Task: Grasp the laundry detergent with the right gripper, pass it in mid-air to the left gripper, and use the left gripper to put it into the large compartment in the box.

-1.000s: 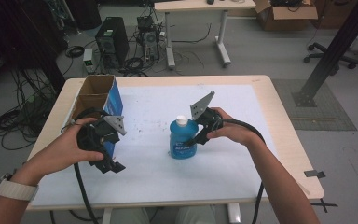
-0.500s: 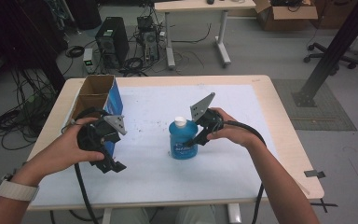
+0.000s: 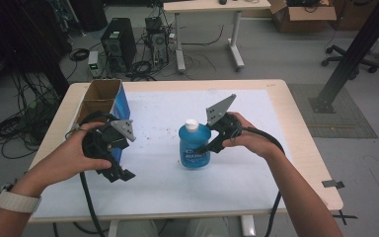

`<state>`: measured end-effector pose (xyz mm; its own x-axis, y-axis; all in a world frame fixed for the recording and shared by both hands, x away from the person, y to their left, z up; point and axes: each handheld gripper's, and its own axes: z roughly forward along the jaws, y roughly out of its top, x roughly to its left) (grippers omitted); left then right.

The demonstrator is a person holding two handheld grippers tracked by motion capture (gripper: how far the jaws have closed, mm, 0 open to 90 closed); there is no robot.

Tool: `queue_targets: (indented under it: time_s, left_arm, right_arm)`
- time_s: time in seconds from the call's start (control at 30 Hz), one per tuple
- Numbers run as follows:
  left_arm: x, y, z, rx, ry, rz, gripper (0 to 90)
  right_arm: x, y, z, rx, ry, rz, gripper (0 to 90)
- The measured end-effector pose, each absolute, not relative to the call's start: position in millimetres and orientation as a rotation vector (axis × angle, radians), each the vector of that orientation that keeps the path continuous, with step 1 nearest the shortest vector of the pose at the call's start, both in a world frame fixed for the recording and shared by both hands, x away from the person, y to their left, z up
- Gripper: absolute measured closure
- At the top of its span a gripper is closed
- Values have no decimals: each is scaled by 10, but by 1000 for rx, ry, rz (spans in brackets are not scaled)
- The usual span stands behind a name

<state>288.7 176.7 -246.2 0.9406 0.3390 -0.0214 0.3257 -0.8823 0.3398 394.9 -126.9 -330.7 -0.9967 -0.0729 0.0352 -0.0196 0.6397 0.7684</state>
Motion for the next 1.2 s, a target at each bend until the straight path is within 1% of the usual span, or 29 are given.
queue_targets:
  time_s: [0.2,0.7,0.9,1.0,1.2]
  left_arm:
    - [2887,1699,-2375,2755,458,48,79]
    - [2904,1423,-2040,2769,371,95,77]
    - [2914,1305,-1915,2783,334,76,72]
    - [2928,1251,-1853,2791,309,44,71]
    - [2944,1110,-1719,2802,272,43,67]
  right_arm:
    - [3860,-1324,-3141,64,-2761,-1347,435]
    - [3554,-1448,-2747,51,-2729,-1425,438]
    - [3469,-1462,-2655,63,-2716,-1439,438]
    - [3450,-1463,-2632,65,-2716,-1440,438]
    - [3410,-1441,-2596,60,-2701,-1443,439]
